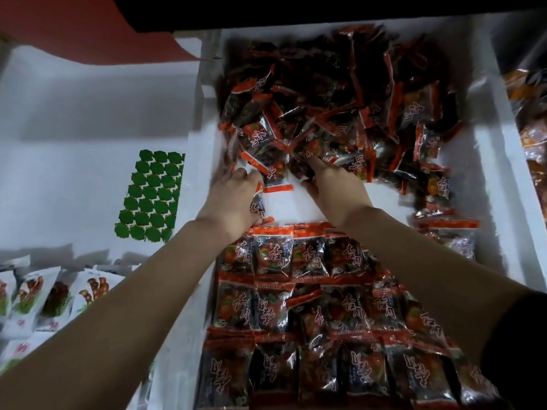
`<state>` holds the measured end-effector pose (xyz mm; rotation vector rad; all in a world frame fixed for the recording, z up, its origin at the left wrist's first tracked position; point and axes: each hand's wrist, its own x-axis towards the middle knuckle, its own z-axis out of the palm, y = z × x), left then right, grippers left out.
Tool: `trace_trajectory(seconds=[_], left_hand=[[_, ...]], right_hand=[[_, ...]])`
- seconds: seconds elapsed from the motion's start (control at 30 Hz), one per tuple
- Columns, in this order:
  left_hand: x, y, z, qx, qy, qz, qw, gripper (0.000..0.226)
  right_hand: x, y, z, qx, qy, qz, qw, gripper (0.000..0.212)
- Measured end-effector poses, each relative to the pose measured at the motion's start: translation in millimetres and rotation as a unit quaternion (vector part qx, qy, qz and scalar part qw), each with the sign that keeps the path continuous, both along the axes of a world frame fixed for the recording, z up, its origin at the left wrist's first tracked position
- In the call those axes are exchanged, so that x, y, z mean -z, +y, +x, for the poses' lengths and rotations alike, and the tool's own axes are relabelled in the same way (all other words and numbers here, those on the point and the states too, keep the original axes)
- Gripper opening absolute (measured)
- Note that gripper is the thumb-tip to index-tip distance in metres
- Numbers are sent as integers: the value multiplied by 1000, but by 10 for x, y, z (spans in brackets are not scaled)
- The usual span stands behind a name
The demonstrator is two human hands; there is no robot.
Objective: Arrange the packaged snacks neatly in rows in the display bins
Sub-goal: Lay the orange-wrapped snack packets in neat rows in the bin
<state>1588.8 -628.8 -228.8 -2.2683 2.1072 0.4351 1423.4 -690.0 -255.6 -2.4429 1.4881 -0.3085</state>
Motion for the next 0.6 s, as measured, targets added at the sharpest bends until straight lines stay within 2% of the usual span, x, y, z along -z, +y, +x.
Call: trace_trajectory(seconds=[0.17,0.23,0.33,0.4,0.5,0.6], left_hand=[[-44,84,41,0,92,-26,995,36],[-12,91,44,-12,121,-49,991,34],[5,84,4,-83,215,-104,967,38],[-12,84,-56,-129,268,-143,944,41],[-22,97,-165,-182,328,-144,916,39],[-8,139,-281,-225,369,-126,893,30]], right_hand=[[-46,139,-250,-5,-55,35,998,37],[-53,194,-322,-8,-85,60,995,32],[-49,278,-379,12,-171,131,976,30],[-50,337,-380,44,-248,214,944,29],[-76,424,-360,86,-366,325,868,25],[-135,498,-384,114,-437,374,810,24]])
